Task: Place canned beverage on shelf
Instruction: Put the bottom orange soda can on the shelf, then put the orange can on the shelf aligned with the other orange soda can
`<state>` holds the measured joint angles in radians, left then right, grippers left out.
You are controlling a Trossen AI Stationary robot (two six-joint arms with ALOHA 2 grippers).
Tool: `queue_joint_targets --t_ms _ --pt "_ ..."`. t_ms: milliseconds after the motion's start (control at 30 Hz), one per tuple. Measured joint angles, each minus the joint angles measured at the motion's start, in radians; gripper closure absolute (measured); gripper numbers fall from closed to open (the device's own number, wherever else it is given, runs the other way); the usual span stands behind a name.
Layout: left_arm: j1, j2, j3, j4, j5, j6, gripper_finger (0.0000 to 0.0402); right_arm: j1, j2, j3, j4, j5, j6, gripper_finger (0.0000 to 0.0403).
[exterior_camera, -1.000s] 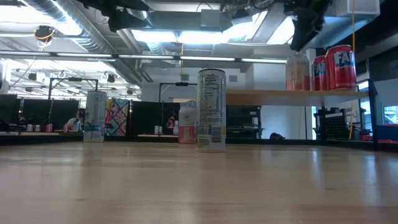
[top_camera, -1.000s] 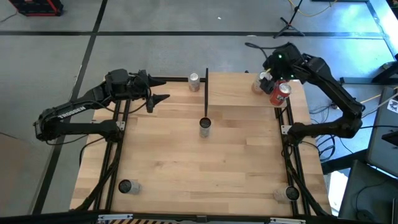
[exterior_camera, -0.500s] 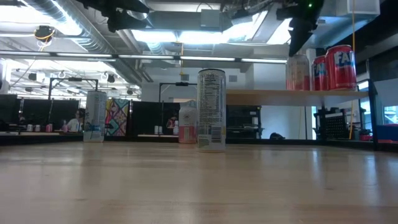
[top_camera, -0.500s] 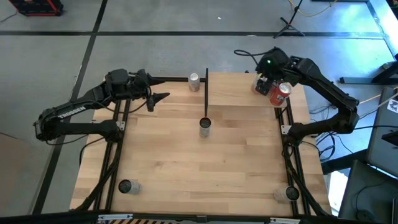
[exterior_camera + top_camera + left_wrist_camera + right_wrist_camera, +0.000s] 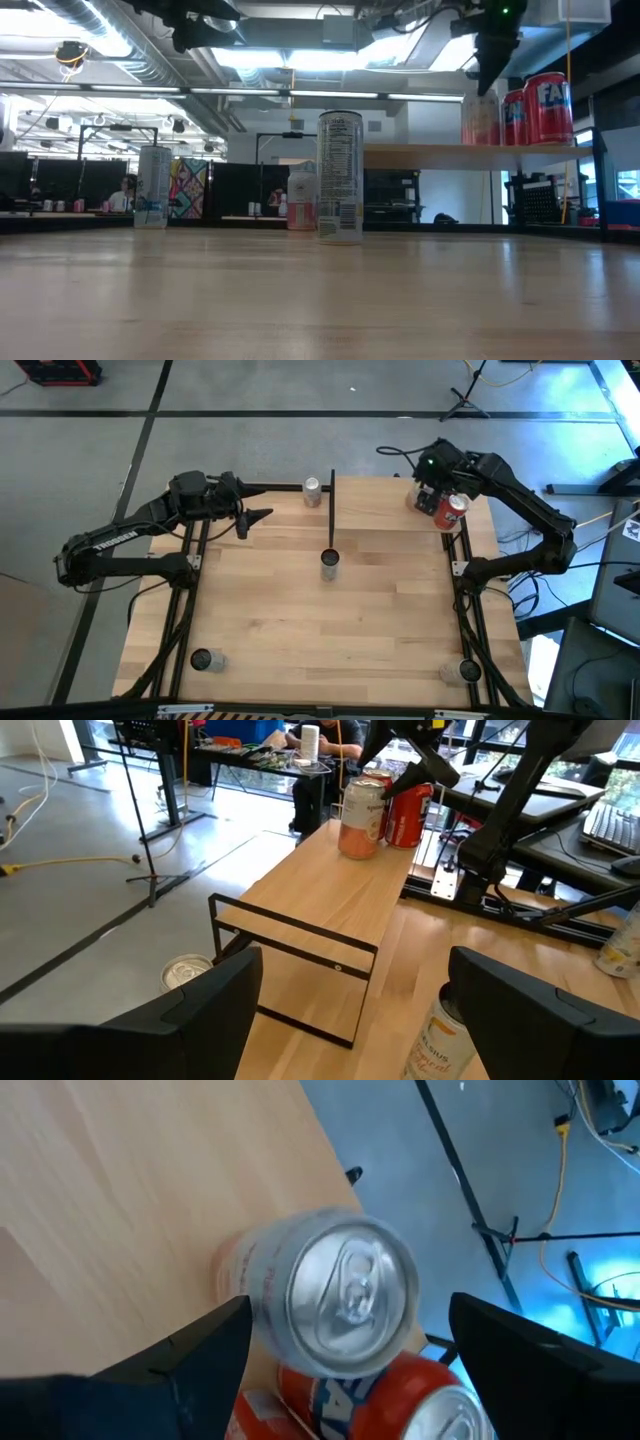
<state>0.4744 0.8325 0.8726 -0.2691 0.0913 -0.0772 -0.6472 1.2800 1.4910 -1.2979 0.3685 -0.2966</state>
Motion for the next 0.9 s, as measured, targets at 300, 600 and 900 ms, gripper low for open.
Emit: queue_joint_targets --t_ms 300,600,900 --pt "0.0 0.0 0.0 0.0 0.0 0.0 0.0092 0.0 -0.002 0.0 -0.03 0.058 -0.001 0.0075" --pt "-0.002 -0.001 0.0 0.0 0.053 -0.178 0.0092 0.079 -0.008 0.149 -0.021 -0.238 0.17 0.0075" --pt "-0.036 0.183 0.027 0.201 -0.022 -0.284 0.0092 0.363 -0.033 0.16 0.281 -0.383 0.315 0.0075"
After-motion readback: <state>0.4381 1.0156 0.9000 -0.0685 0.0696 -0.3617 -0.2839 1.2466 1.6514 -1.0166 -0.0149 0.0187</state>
